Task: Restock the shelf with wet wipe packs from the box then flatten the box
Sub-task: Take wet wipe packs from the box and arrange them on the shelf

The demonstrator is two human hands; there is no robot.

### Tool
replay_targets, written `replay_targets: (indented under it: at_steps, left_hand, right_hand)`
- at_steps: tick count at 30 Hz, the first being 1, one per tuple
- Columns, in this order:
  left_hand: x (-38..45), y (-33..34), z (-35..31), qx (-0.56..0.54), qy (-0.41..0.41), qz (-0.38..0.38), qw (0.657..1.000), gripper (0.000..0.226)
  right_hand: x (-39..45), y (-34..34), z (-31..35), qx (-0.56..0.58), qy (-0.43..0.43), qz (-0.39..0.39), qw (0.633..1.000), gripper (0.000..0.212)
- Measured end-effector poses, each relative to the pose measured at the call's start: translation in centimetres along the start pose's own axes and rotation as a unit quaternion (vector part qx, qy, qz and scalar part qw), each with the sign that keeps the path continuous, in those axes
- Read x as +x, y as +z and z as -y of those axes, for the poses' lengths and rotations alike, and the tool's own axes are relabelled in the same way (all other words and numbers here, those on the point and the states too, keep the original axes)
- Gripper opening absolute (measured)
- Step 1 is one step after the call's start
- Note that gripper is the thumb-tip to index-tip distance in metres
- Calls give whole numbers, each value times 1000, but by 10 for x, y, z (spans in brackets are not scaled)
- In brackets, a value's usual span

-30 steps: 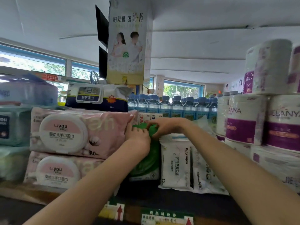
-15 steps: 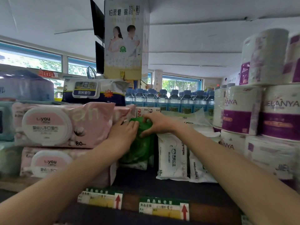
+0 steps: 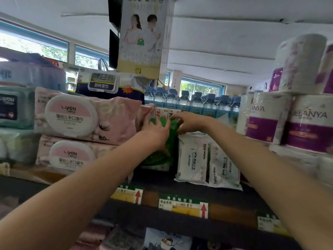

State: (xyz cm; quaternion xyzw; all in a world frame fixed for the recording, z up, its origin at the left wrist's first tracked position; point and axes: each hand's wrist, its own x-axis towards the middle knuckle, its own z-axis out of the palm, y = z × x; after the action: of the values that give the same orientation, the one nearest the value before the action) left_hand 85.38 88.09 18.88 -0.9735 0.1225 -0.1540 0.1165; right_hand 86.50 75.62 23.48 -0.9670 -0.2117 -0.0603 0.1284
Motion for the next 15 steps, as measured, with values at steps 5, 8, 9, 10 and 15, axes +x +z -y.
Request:
replay_targets:
  at_steps: [5,8,9,10,15]
  left_hand:
    - [7,14,-2,-69,-12,-30,997,102]
    - [8,14,4,-95,16,-29,995,102]
    - [8,13,3,-100,21,-22,995,106]
    - [7,9,3,-105,24,-11,994,111]
    - [-12,-7,10,14,17,14,1000,108]
  right_hand:
    - [13,11,11,-8,4,-35,999,36]
    - [13,11,10,0,6,-34,999,36]
    - [11,8,8,-2,3,-33,999,39]
    - [9,3,4,1,0,-34,999,42]
    - [3,-30,-18,44,17,-88,995,39]
